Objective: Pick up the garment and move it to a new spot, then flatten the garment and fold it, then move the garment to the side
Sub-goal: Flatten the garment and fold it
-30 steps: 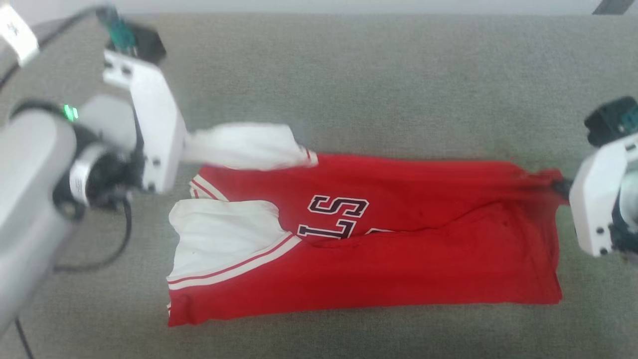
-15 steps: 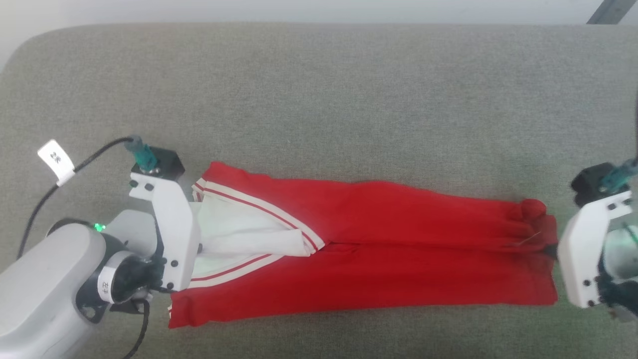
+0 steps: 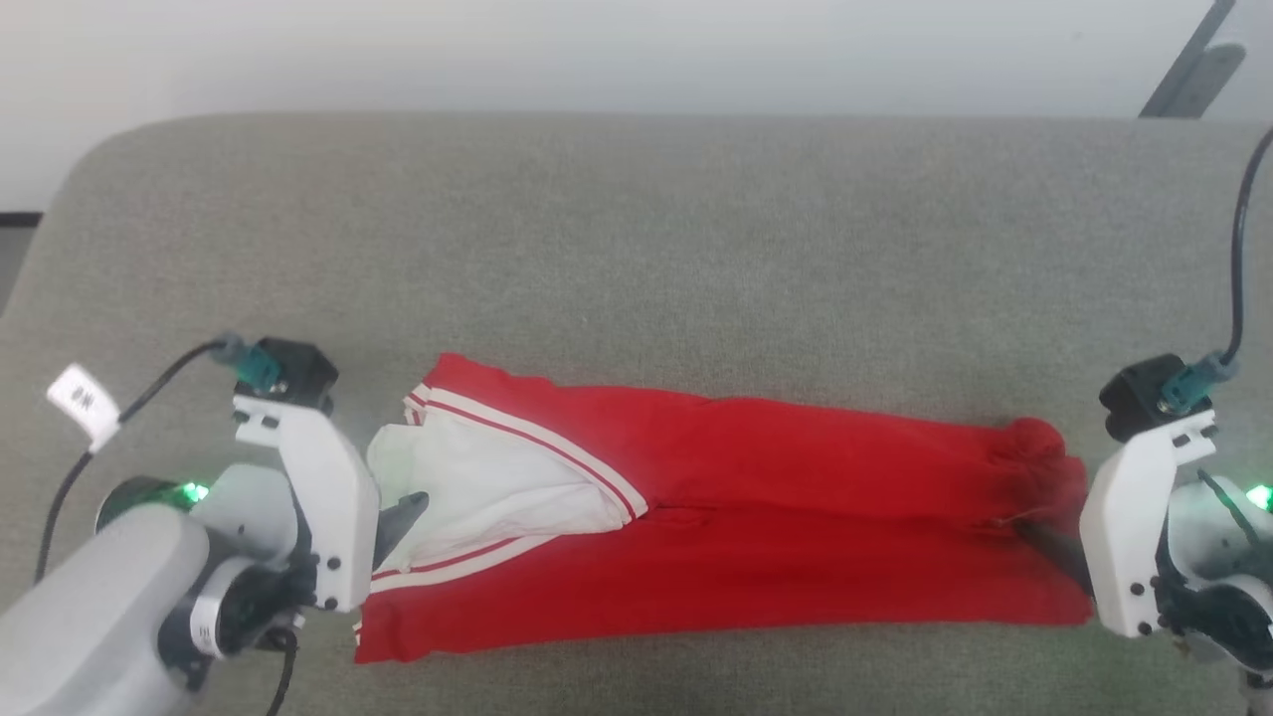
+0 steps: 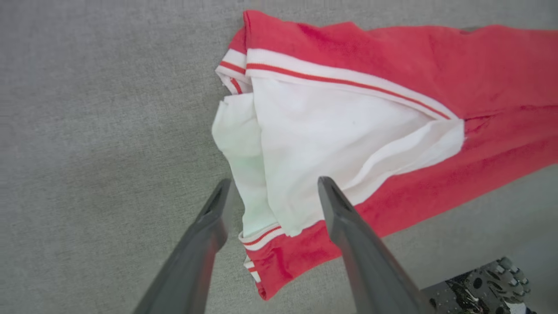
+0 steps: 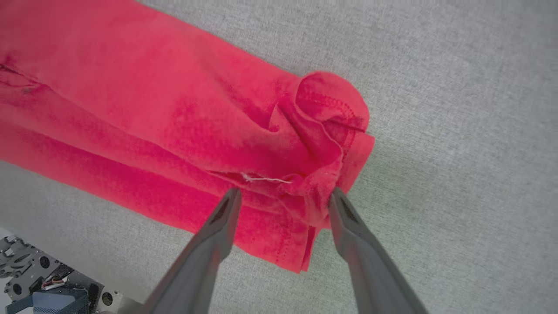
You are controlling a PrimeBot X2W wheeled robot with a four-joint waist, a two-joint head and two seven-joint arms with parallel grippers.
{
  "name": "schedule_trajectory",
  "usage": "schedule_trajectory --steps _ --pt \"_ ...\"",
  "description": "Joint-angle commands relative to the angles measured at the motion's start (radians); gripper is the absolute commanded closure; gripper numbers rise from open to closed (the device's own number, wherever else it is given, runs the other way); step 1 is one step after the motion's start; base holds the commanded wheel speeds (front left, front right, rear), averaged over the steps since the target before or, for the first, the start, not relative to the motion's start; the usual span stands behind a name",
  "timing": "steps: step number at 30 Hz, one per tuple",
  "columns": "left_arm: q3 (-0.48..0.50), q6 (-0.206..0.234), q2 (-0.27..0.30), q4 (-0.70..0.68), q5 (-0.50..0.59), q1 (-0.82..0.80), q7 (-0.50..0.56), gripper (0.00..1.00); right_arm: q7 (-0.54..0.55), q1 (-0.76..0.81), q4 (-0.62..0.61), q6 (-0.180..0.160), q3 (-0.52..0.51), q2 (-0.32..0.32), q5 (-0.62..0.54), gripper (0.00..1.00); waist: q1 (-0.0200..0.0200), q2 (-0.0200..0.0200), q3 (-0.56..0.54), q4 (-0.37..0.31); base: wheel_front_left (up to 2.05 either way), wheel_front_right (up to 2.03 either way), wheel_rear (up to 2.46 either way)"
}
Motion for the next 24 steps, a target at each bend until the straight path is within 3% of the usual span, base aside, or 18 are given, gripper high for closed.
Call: schedule_trajectory --steps 1,6,15,24 --pt "0.013 -0.006 0.004 -0.007 0.022 0.037 -0.054 0.0 -0.019 0.024 0.002 -0.002 -0.014 0.003 0.002 0.0 0.0 0.0 -0.031 0.009 0.0 0.0 0.0" --pt "0.037 -0.02 0.015 -0.031 0.06 0.118 -0.221 0.0 -0.052 0.064 0.01 -0.002 -0.061 0.011 -0.006 0.0 0.0 0.0 -0.069 0.021 0.0 0.0 0.0" --pt "0.116 -0.006 0.032 -0.059 0.099 0.266 -0.512 0.0 -0.085 0.106 0.057 -0.002 -0.178 0.019 -0.02 0.0 0.0 0.0 -0.095 0.048 0.0 0.0 0.0" --pt "0.184 0.017 0.017 -0.033 0.114 0.357 -0.721 0.0 -0.062 0.091 0.144 -0.002 -0.228 0.044 -0.039 0.0 0.0 0.0 -0.083 0.081 0.0 0.0 0.0"
